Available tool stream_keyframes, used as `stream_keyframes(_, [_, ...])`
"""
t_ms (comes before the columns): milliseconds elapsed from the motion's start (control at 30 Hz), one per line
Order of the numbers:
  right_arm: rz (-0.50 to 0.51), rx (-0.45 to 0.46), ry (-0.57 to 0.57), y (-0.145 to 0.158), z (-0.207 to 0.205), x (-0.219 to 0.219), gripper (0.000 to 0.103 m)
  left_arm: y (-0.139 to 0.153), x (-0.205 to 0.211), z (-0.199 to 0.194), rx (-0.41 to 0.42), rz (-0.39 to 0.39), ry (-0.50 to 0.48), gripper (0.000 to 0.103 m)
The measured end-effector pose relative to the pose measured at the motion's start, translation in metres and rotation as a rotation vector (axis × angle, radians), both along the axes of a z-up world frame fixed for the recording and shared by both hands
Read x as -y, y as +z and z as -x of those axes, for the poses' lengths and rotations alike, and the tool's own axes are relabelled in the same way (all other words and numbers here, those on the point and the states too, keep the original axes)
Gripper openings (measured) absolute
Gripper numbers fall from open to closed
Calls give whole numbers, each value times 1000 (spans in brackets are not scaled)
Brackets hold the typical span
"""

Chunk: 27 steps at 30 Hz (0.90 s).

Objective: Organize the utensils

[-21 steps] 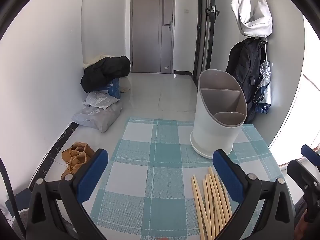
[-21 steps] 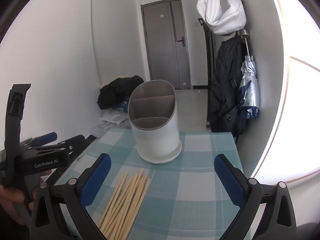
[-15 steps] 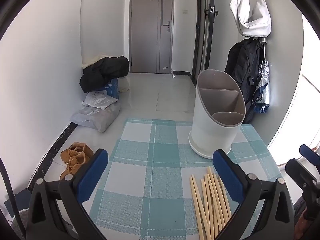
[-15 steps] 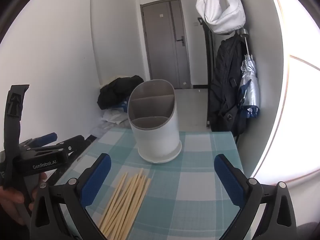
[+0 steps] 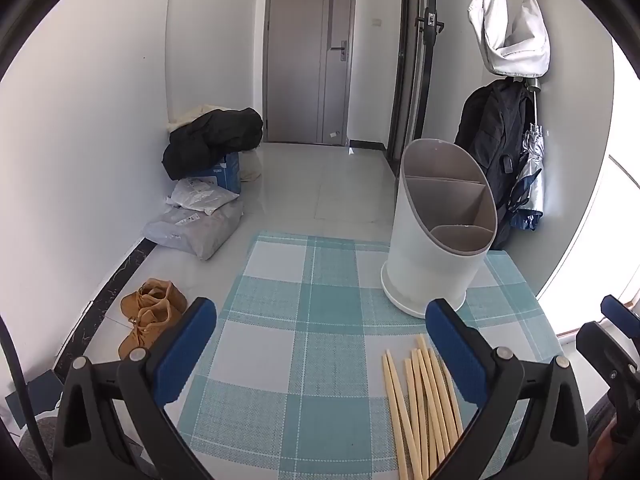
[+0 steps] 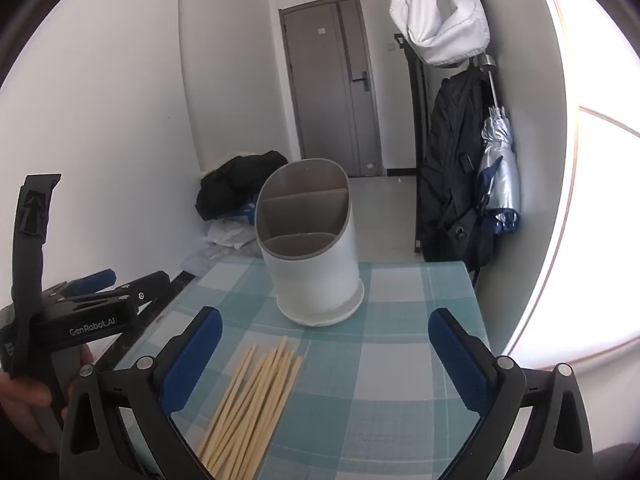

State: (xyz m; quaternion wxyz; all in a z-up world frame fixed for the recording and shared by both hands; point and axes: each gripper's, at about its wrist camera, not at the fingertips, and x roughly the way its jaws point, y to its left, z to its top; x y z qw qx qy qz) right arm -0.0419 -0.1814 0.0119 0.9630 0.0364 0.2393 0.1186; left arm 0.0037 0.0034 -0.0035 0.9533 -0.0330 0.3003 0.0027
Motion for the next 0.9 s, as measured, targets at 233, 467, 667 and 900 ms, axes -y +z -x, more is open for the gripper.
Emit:
stream_keyframes(233, [-2,0,-5,0,1,0,103,-1,-3,1,0,20,0,102])
stream_keyframes(467, [1,2,-2,0,2,0,103,-1,-3,3,2,19,0,102])
stream_keyframes(667, [3,2,0,0,2,-1,103,0,-1,2,1,19,2,102])
stream_keyframes(900, [4,1,-1,1,1,-1,103,0,-2,2,-4,31,-8,102])
